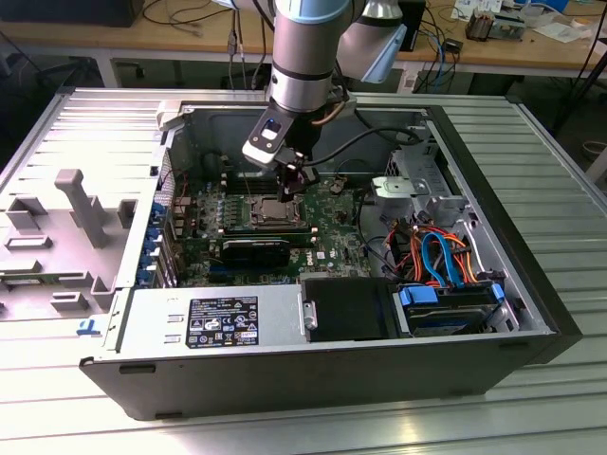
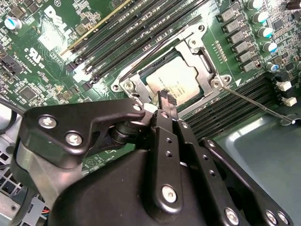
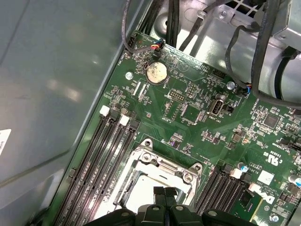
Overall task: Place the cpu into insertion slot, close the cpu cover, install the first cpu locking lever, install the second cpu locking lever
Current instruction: 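Install the first cpu locking lever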
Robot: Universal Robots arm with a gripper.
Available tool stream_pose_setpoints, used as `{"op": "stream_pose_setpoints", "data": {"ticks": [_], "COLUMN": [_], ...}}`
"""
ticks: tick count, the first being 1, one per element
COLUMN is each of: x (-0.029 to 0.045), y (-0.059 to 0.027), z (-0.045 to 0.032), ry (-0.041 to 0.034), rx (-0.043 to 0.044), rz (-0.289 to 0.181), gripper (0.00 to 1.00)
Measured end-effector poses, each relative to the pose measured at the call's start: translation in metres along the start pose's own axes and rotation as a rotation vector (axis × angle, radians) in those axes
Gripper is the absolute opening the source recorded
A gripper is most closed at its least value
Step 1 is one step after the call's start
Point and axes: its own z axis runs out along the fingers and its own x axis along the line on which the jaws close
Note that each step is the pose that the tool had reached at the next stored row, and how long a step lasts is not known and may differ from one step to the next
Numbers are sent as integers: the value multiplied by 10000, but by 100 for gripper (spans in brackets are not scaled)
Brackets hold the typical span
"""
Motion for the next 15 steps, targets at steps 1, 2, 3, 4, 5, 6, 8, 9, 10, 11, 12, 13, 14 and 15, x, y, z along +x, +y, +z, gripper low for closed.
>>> {"op": "stream_pose_setpoints", "data": {"ticks": [1,2,3,4,5,6,8,9,10,11,12,13,14,15], "x": [0,0,0,0,0,0,0,0,0,0,0,0,0,0], "y": [0,0,0,0,0,0,0,0,0,0,0,0,0,0], "z": [0,0,0,0,0,0,0,0,0,0,0,0,0,0], "ry": [-1,-2,-3,-4,-6,-6,-9,-10,-11,-12,-13,-14,-16,-16], "rx": [1,1,0,1,1,1,1,1,1,1,2,2,2,3], "rz": [-18,-32,-56,-69,-82,-95,-135,-156,-168,-183,-197,-214,-228,-243], "gripper": [11,11,11,11,11,11,11,11,11,11,11,11,11,11]}}
